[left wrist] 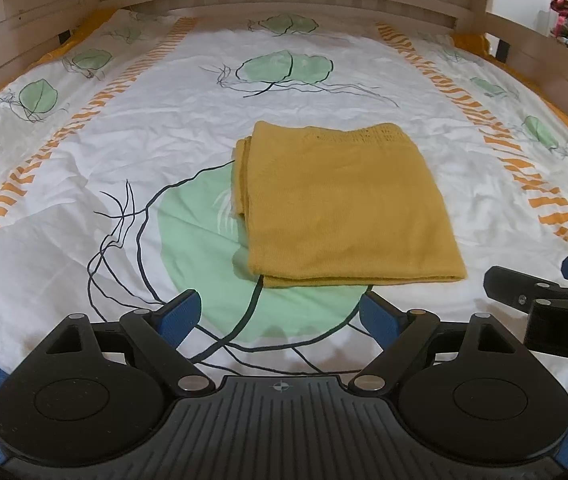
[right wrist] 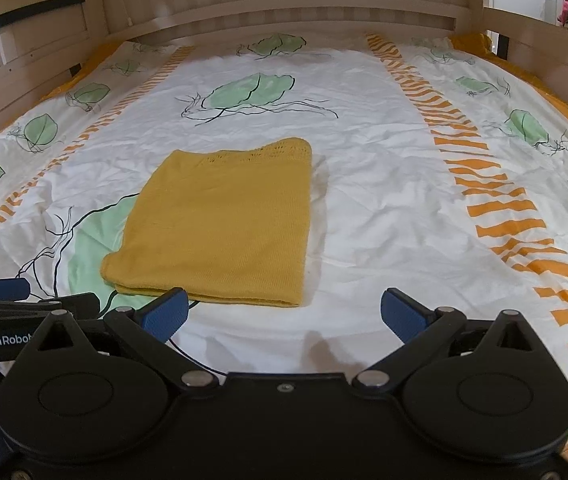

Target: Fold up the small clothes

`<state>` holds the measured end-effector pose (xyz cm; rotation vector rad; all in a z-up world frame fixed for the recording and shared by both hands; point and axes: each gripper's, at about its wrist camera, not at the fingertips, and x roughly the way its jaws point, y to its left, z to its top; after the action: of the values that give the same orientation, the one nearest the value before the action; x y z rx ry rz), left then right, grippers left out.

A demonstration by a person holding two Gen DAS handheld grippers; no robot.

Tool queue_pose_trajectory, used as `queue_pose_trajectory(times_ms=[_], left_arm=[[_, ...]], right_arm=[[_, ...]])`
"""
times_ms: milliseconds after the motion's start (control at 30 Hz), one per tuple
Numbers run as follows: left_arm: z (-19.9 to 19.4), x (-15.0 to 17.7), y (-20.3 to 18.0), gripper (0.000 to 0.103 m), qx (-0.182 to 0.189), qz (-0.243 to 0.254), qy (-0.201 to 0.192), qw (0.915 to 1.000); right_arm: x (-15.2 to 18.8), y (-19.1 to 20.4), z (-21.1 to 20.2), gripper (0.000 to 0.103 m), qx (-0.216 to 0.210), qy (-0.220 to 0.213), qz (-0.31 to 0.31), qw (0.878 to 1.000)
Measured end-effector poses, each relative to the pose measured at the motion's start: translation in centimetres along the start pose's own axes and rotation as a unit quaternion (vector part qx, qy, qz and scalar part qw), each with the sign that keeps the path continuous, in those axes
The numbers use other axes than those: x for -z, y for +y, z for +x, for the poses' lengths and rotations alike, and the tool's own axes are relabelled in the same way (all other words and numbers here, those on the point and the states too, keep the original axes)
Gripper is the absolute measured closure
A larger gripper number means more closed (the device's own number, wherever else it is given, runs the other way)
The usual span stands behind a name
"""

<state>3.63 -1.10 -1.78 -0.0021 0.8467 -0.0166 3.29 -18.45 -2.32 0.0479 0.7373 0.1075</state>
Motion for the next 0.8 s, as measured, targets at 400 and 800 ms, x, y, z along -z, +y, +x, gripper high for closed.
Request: queue_pose_trajectory(times_ms=[400,800], left_arm=[[0.08,-0.01,-0.11,0.017,0.002,-0.002,0.001,1.0000],[0.31,0.03,0.21,0.017,0.005,-0.007,0.007,0.9999]], right_arm=[[-0.02,0.23,0.30,0.001,-0.002,0.003,-0.001,1.000],[0.08,0.21,0.71,0.001,-0.005,0.013,0.001,1.000]])
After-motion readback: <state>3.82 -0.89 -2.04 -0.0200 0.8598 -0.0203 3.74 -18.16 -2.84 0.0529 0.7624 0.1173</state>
